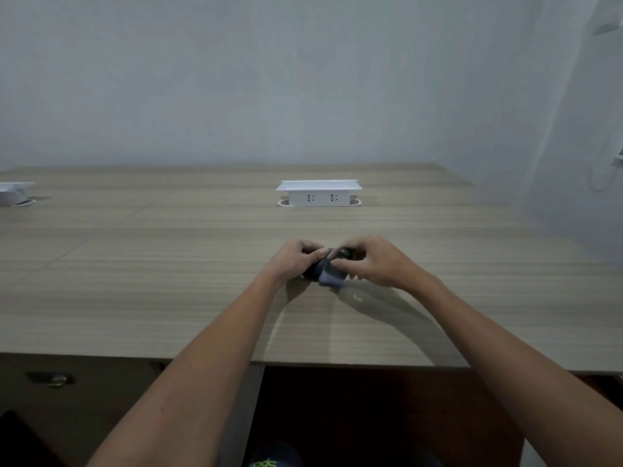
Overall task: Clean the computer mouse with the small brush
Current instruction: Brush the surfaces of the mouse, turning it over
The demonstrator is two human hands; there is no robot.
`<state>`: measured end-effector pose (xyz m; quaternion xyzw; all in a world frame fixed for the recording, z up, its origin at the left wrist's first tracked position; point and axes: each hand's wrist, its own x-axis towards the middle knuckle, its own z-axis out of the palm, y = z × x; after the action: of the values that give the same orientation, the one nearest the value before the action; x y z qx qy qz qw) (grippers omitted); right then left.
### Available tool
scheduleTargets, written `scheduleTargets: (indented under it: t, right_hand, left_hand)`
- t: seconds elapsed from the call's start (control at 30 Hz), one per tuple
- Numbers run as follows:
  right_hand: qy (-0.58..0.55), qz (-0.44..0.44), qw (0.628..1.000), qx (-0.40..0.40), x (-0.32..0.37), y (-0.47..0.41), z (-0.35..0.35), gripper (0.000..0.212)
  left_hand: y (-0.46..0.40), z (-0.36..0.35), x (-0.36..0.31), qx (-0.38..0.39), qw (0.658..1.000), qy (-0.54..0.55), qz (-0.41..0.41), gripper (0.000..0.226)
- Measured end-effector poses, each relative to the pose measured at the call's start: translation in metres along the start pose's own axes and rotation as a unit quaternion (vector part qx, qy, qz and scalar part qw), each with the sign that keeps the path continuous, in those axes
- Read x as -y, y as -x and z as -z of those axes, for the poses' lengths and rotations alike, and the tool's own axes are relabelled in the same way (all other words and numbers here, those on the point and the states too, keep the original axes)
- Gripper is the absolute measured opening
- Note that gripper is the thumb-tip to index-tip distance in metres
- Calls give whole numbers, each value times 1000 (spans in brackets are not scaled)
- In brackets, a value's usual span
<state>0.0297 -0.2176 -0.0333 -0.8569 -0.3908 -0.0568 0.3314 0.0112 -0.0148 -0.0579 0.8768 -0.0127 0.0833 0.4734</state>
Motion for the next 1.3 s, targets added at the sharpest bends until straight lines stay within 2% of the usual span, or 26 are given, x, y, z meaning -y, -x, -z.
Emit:
scheduleTargets:
  t: [0.1,0.17,0.27,0.33,0.43,0.47,0.5,0.57,0.63,0.67,0.73,0.8,0.83,0.93,0.97,1.07,1.13,1.23,1.3]
  right_hand:
    - [68,-32,995,-66,-11,-5,-1,13]
    - [61,-38,993,-97,-13,-4,1,13]
    - [-77,-15,997,-10,-1,2,5,12]
    - [-76,-27,997,-2,-1,2,3,12]
    - [48,-71,989,-121,-12,-4,1,13]
    - [56,-80,985,-142,-13,-4,2,14]
    - [26,-79,987,-136,-11,-2,4,14]
    - [-74,-74,993,-57,-5,1,6,13]
    - [-78,-66,995,-4,-3,4,3,13]
    - [-34,-64,997,-27,-6,2,0,13]
    - [43,-85,987,-132,-15,-2,-1,14]
    - [24,-96,976,-192,-16,-1,1,15]
    - [0,-79,982,-173,-13,1,3,14]
    - [-14,-15,1000,-20,2,5,1,12]
    - [-3,-11,1000,-11,3,5,-1,12]
    - [71,-30,991,-112,-8,-4,2,13]
    - [84,-30,987,-130,-9,-2,5,13]
    - [-43,-7,999,-16,3,4,5,13]
    - [-47,-3,999,23,5,5,1,14]
  left_hand:
    - [0,-2,0,-12,1000,-6,0,27]
    - [0,-2,1,-15,1000,-9,4,27]
    - [-2,-1,3,-7,1000,11,5,26]
    - [-2,-1,5,-8,1000,16,2,26]
    - [-1,-3,6,-16,1000,3,-3,27]
    - [-1,-3,6,-19,1000,2,-3,27]
    - [-1,-3,6,-21,1000,1,-2,27]
    - [-2,-2,6,-18,1000,4,1,27]
    - [-3,-2,7,-13,1000,10,2,27]
    - [-3,-2,7,-13,1000,10,2,27]
    - [-2,-3,6,-15,1000,5,5,27]
    - [-2,-4,6,-18,1000,11,10,28]
    - [-2,-5,6,-17,1000,17,10,28]
    - [-3,-2,6,-13,1000,22,5,27]
    - [-3,-2,7,-11,1000,21,3,27]
    - [-1,-3,5,-16,1000,12,-1,27]
    - [-1,-4,4,-17,1000,11,1,27]
    - [-3,-1,5,-10,1000,13,2,27]
    - [-3,-1,7,-7,1000,17,-6,26]
